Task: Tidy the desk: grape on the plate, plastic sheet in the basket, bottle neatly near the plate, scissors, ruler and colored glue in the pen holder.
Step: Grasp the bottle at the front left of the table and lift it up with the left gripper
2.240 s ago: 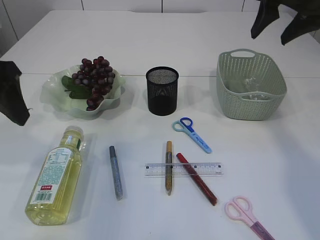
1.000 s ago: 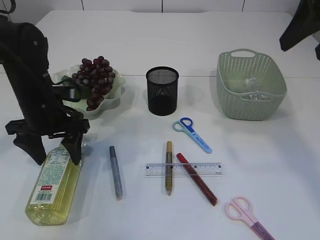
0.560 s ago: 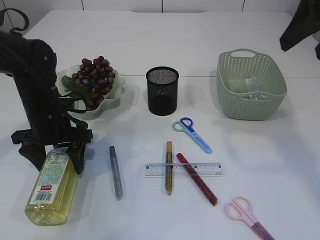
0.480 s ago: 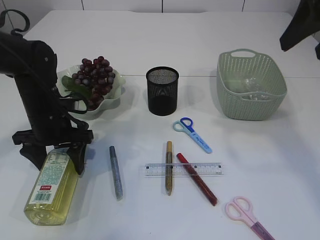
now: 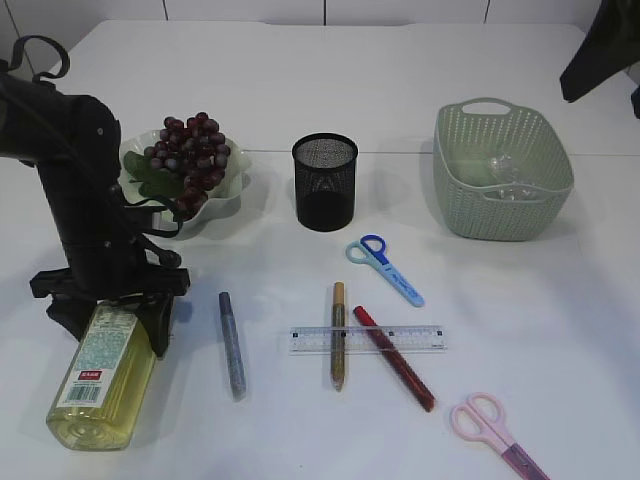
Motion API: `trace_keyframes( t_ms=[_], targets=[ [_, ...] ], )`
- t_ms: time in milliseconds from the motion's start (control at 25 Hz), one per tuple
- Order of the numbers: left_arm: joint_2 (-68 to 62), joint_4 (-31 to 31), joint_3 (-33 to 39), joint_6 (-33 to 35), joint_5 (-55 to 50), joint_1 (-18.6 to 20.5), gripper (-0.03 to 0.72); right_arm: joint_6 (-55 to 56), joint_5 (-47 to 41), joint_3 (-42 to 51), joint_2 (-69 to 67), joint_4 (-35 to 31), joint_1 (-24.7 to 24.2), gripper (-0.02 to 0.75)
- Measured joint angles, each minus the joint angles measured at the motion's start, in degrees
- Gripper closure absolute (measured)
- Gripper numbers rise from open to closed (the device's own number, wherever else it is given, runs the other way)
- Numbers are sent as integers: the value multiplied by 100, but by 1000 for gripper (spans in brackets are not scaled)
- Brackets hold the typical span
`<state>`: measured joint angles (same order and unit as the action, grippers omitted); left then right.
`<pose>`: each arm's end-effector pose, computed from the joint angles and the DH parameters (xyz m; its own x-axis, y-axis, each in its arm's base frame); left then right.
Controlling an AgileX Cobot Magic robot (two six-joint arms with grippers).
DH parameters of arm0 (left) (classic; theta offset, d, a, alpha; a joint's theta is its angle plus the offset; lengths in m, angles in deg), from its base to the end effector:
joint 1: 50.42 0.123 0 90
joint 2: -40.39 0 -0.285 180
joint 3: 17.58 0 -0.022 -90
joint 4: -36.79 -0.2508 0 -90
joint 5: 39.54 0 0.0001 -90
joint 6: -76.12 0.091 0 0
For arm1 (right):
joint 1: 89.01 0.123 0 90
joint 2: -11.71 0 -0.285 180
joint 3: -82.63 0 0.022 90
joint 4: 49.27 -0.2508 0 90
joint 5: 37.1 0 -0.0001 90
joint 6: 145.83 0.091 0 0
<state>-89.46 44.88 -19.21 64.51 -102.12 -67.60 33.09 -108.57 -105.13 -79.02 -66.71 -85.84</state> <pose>0.3565 -0.1221 0.1152 -0.9775 0.0272 0.2093 0.0128 0.9975 -0.0699 0.2867 0.0418 0.3823 -0.9060 0.0272 -0.4225 -0.1065 0.9512 0.2895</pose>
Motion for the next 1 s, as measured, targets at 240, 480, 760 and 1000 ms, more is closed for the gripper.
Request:
trace_keyframes(
  t_ms=[240,480,760,1000],
  targets=[
    [-44,0,-57,0,-26,0,218,0,0,0,12,0,0,192],
    [-59,-51,-93,0,-49,0,232,-9,0,0,12,0,0,192],
    [-59,-73,-82,-19,12,0,234,-9,0,0,12,0,0,193],
    [477,-195,693,-259,748,-24,235,-9,0,0,12,0,0,193]
  ],
)
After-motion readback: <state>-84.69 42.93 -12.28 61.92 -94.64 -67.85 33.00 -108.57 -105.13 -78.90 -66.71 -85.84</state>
